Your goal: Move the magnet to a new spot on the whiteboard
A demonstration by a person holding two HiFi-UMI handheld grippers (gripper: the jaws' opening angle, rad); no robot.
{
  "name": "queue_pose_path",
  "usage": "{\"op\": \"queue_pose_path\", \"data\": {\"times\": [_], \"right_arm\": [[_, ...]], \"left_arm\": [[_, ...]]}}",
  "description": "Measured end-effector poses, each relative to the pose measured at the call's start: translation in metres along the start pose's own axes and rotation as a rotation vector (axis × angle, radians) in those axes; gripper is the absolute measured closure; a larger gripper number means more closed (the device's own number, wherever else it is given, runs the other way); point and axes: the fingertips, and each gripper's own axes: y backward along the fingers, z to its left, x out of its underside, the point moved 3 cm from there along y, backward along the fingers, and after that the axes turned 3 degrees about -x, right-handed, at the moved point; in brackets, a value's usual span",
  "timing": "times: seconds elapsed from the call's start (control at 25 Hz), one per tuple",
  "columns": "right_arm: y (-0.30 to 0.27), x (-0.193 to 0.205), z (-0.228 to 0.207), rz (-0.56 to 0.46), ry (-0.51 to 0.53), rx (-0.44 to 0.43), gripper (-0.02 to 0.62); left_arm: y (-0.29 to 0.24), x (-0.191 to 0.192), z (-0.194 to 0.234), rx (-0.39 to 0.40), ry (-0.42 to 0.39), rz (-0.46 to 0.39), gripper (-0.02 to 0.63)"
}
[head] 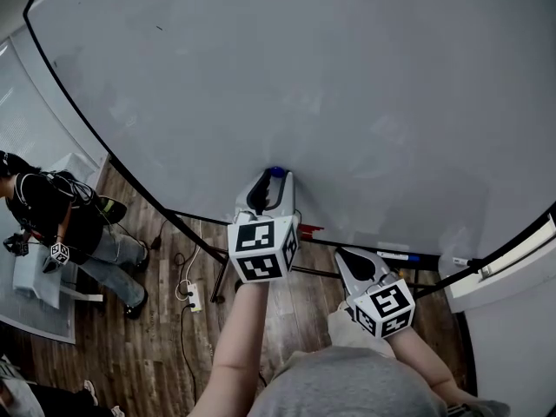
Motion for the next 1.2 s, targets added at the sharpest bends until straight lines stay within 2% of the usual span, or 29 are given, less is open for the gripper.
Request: {"op": "queue_pose_path", "data": {"times": [0.64,1.2], "right_arm": [[0.023,0.005,-0.004,0.0,-0.024,0.054,0.592],[0.04,0.006,0.013,-0.007,-0.016,0.073,0.592]], "left_arm": [[0.003,-0.001,0.002,0.019,0.03,0.0,0.472],[0.046,0.008,-0.009,0.049,0.042,0.009,0.472]]}}
